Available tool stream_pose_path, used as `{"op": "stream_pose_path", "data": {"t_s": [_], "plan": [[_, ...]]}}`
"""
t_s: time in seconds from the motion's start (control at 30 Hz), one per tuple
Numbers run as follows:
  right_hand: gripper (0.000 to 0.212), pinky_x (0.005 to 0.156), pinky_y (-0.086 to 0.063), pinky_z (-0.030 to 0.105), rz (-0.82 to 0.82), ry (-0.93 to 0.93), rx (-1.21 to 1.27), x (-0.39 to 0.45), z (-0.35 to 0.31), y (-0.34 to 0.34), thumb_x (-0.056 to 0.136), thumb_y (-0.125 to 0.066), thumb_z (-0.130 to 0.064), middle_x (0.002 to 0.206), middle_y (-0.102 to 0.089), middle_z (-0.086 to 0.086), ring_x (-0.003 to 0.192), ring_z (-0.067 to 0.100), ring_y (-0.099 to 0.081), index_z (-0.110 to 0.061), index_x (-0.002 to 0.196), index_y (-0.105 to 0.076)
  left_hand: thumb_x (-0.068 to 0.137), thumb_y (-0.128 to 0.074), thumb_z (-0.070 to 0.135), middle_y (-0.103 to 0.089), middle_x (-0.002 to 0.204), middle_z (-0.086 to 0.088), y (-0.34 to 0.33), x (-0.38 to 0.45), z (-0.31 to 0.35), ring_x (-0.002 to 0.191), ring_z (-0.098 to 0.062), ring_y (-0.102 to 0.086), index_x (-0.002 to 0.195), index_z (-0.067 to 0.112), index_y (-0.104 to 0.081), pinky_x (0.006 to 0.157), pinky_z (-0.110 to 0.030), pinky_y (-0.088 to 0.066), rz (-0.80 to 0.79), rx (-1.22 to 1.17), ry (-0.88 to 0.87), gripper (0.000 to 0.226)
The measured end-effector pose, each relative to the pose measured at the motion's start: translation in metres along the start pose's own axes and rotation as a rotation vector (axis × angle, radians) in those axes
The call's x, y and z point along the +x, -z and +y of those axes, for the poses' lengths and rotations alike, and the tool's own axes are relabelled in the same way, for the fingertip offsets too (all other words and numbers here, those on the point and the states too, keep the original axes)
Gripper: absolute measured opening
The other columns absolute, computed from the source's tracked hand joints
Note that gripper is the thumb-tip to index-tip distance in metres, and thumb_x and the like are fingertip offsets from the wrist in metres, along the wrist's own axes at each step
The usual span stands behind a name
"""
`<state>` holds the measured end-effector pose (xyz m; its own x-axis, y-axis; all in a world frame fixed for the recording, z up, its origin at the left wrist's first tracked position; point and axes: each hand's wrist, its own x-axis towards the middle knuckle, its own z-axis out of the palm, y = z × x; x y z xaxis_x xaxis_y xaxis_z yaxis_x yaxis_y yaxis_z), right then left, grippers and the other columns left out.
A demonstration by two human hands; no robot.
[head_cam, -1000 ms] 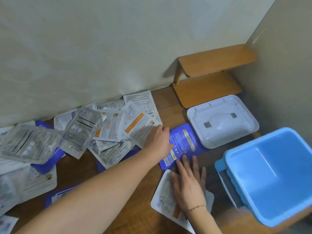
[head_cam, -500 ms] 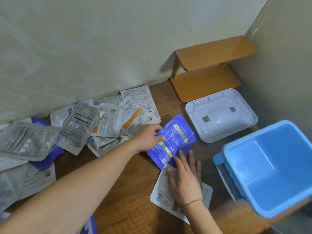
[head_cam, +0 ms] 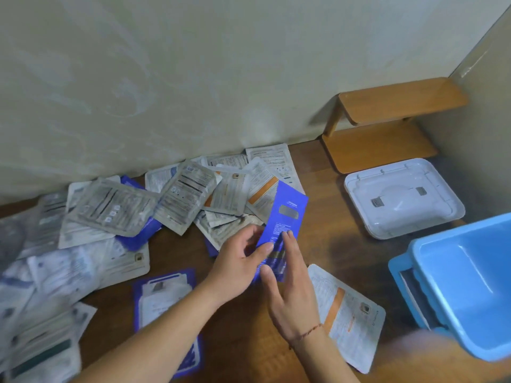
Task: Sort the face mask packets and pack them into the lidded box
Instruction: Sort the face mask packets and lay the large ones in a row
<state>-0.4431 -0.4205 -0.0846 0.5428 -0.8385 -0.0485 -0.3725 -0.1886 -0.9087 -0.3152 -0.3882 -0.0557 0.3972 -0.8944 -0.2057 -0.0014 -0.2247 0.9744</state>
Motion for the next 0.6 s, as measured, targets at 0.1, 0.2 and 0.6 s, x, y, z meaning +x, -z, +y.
{"op": "stream_pose_path", "data": {"t_s": [0.1, 0.2, 0.6], "plan": [[0.074, 0.105, -0.043, 0.049, 0.002, -0.075, 0.459, -0.014, -0.023, -0.003, 0.083, -0.053, -0.066, 0.141, -0.052, -0.003, 0.129, 0.019, -0.051, -0.029, 0.145, -0.037, 0.096, -0.057, 0.027, -0.070, 0.114, 0.011, 0.011, -0.043, 0.011, 0.109, -0.006, -0.064, 0.112, 0.018, -0.067, 0.091, -0.023, -0.050, -0.085, 0.125, -0.147, 0.020], [0.070, 0.085, -0.055, 0.046, -0.073, -0.342, 0.970, -0.023, -0.038, 0.001, 0.071, -0.079, -0.048, 0.126, -0.062, 0.016, 0.112, 0.035, -0.062, -0.020, 0.131, -0.055, 0.095, -0.056, 0.036, -0.058, 0.136, 0.010, 0.031, -0.079, 0.005, 0.129, -0.010, -0.051, 0.119, 0.016, -0.064, 0.104, -0.023, -0.043, -0.001, 0.265, -0.285, 0.032], [0.016, 0.050, -0.051, 0.022, -0.292, -0.473, 0.284, -0.077, -0.027, -0.077, 0.088, -0.065, -0.002, 0.077, -0.075, 0.005, 0.059, 0.009, -0.067, -0.008, 0.103, -0.068, 0.086, -0.070, 0.002, -0.076, 0.086, 0.004, 0.131, -0.155, -0.077, 0.084, -0.012, -0.072, 0.098, 0.022, -0.070, 0.080, -0.038, -0.059, 0.685, -0.139, 0.395, 0.024]]}}
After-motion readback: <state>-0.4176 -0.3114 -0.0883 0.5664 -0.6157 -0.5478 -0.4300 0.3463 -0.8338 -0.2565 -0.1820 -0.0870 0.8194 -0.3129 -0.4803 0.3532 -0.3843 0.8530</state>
